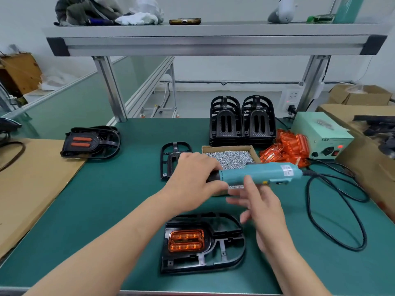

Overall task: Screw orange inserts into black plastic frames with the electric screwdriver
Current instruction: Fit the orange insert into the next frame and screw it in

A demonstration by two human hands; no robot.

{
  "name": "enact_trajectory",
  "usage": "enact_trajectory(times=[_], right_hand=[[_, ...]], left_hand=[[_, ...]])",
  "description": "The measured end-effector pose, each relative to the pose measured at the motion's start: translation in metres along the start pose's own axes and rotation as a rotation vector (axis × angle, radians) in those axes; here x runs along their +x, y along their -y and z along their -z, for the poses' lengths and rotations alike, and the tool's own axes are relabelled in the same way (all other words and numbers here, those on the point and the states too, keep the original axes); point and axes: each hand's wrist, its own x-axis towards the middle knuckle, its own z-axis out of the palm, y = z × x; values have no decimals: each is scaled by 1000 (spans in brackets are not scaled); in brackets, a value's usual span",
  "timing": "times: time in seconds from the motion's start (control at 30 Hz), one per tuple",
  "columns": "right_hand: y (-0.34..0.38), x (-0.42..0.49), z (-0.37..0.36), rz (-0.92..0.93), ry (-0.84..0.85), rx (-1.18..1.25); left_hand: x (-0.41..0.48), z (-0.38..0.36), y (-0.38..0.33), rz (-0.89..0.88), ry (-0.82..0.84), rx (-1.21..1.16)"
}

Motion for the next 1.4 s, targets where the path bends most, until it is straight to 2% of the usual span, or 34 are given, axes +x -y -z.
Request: enact_trajectory(times=[0.07,0.17,0.27,0.4,0.53,0.67,0.93,1.17,1.27,1.33,1.4], right_hand=[[6,4,-4,-21,16,199],[11,12,-8,-30,-40,463],[10,21,-11,-36,-74,552],[7,39,-3,-41,-180,559],[9,57,12,-53,-230,648],[17,74,23,-24,-249,702],[28,95,38,94,-284,585],[18,97,42,46,-288,658],[16,99,39,40,-306,670],[15,99,39,44,-311,684],[15,100,39,50,-305,701]], left_hand=[[-1,-6,-11,-53,-45,37],[-2,-14,-22,-31,-62,71],[-4,-16,-28,35,-20,73],[-25,-7,-19,143,285,87],[-57,8,-2,122,635,117],[-73,1,-1,132,802,130],[-62,-24,-18,63,618,76],[-46,-20,-21,66,565,-32],[-16,-10,-12,93,446,-76],[11,-14,2,147,291,-41],[40,-28,16,219,232,17]])
